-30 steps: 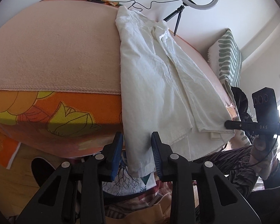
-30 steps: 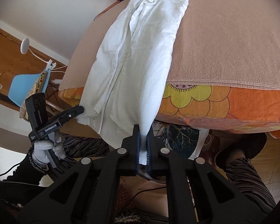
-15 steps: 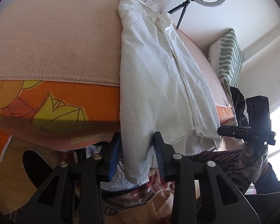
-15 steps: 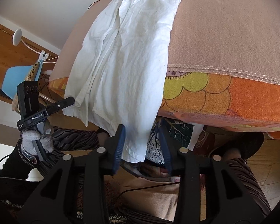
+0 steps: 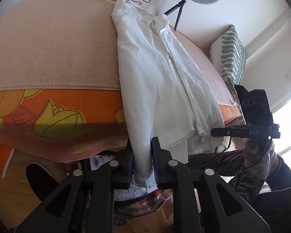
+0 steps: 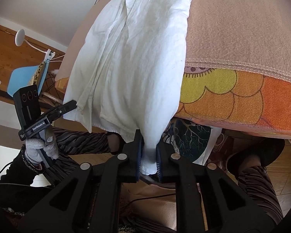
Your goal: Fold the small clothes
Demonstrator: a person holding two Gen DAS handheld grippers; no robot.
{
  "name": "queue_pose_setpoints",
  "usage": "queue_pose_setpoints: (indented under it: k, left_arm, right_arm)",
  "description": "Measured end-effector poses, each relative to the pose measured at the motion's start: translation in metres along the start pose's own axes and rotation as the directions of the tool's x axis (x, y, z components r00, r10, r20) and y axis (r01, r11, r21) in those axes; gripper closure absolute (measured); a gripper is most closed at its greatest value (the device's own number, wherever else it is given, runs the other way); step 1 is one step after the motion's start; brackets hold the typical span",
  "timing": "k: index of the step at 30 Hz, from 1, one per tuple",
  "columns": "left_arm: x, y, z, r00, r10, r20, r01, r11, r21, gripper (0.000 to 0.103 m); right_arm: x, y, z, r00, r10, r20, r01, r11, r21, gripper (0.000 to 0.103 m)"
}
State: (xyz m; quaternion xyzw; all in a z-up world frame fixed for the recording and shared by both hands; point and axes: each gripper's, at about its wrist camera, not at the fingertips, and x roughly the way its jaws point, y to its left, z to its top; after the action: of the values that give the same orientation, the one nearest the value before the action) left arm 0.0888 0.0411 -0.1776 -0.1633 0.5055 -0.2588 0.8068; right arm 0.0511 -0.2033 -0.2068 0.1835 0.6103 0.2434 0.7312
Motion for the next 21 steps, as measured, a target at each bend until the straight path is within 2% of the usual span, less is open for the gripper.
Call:
queue_pose_setpoints:
  k: [2, 4, 5, 8, 10, 12, 16, 21]
  left_arm:
    - [0.002, 0.003, 0.000, 0.999, -0.031, -0.014, 0.031, 0.999, -0.031, 0.062]
    - [0.008, 0.007, -0.001, 0.995, -0.092, -0.045, 0.089, 0.994, -0.061, 0.062]
    - [0.011, 0.007, -0.002, 0.993, -0.102, -0.051, 0.098, 0.993, -0.068, 0.066]
    - [0.014, 0.002, -0.006, 0.989, -0.132, -0.072, 0.128, 0.990, -0.055, 0.096]
    - [0.010, 0.001, -0.005, 0.987, -0.151, -0.057, 0.148, 0.988, -0.053, 0.096]
    - [0.004, 0.000, -0.002, 0.983, -0.179, -0.041, 0.175, 0.981, -0.079, 0.096]
    - [-0.008, -0.010, 0.011, 0.974, -0.228, -0.009, 0.226, 0.970, -0.092, 0.096]
    - [-0.022, -0.023, 0.038, 0.966, -0.257, 0.038, 0.259, 0.963, -0.066, 0.097]
  right_arm:
    - [0.000, -0.004, 0.002, 1.000, 0.021, -0.005, -0.020, 1.000, 0.018, 0.086]
    - [0.003, -0.006, 0.002, 0.999, 0.044, -0.007, -0.043, 0.998, 0.046, 0.085]
    - [0.003, -0.009, 0.002, 0.998, 0.055, -0.005, -0.054, 0.997, 0.058, 0.085]
    - [0.000, -0.007, 0.000, 0.995, 0.100, -0.001, -0.100, 0.994, 0.054, 0.081]
    - [-0.005, -0.002, -0.002, 0.994, 0.108, 0.015, -0.108, 0.993, 0.039, 0.090]
    - [-0.010, -0.003, -0.002, 0.989, 0.145, 0.032, -0.147, 0.987, 0.063, 0.092]
    - [-0.022, -0.007, -0.001, 0.965, 0.247, 0.085, -0.255, 0.960, 0.115, 0.093]
    - [-0.039, -0.002, 0.010, 0.933, 0.326, 0.150, -0.345, 0.929, 0.131, 0.093]
